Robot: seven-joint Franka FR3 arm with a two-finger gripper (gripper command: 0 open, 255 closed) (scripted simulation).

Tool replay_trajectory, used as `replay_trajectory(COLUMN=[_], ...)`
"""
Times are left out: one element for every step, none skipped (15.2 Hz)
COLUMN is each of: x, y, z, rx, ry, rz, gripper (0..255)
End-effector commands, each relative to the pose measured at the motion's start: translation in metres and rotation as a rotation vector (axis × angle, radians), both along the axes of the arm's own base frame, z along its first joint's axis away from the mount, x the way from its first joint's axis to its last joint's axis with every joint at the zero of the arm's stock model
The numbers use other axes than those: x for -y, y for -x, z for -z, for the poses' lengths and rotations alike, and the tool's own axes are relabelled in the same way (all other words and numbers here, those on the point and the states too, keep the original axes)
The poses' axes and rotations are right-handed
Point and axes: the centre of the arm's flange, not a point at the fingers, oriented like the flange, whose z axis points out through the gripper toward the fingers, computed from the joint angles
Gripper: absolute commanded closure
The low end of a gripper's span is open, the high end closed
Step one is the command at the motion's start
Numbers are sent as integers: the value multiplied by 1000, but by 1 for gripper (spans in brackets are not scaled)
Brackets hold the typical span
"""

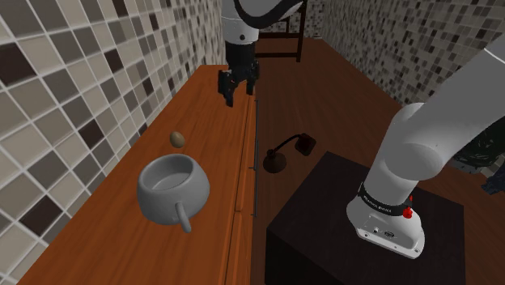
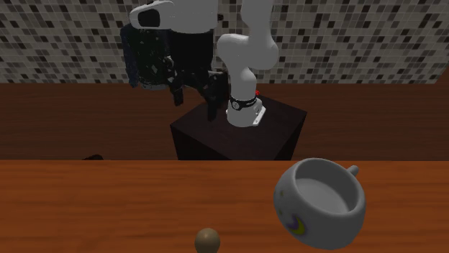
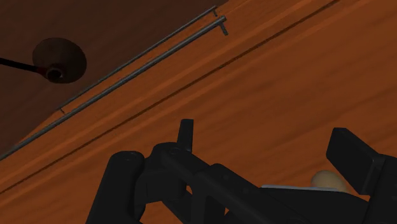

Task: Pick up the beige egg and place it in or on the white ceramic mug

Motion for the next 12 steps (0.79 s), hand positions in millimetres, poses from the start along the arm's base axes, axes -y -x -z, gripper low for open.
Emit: replay_trajectory(x=[-21,-31,-41,-51,-61,-71,-80,-90,-100,-109,-119,-128], y=[-16,-24,-33,-41,-50,-58,-67,-75,-84,-93,-101,-110], z=[8,13,18,22,27,32,37,42,47,52,57,62], rx=[-2,-3,-4,-5,-6,-7,-8,-10,-11,-12,-13,-14], ry=[8,12,16,21,25,29,34,38,42,47,51,55], rz=[11,16,21,26,31,36,41,46,51,56,61,66], gripper=[0,0,0,0,0,0,0,0,0,0,0,0])
